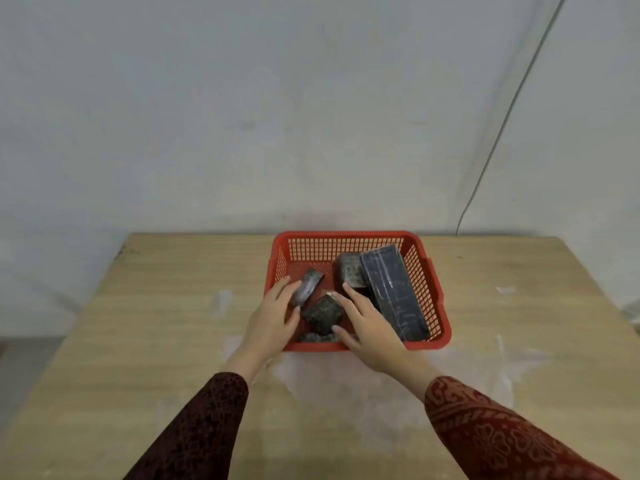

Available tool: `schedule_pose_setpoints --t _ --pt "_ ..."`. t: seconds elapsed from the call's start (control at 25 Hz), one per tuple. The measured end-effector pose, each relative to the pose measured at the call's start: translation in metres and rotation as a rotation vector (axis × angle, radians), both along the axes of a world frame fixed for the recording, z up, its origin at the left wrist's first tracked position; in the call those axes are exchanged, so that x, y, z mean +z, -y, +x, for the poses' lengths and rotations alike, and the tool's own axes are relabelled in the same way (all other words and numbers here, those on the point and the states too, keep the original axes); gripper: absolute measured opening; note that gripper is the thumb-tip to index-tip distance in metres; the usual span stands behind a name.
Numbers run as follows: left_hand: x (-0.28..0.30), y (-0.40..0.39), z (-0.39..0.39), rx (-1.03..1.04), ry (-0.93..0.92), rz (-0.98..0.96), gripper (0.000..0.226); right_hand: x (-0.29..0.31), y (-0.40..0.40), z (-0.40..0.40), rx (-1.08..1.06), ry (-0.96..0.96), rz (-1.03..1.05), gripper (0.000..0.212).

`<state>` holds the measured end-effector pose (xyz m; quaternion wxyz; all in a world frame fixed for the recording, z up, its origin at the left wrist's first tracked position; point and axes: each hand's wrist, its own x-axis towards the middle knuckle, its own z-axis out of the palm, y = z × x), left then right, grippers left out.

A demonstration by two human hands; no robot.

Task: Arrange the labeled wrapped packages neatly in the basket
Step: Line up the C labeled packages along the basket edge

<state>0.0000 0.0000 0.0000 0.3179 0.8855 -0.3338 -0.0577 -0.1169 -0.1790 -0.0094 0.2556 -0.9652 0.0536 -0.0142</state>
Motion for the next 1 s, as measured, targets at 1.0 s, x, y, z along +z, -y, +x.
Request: schedule_pose_setpoints --t 1.0 --pt "-0.049 0.0 -0.015 0.212 0.236 -0.047 0.043 -0.017 0.003 0.131 0.245 -0.192 -0.291 0.054"
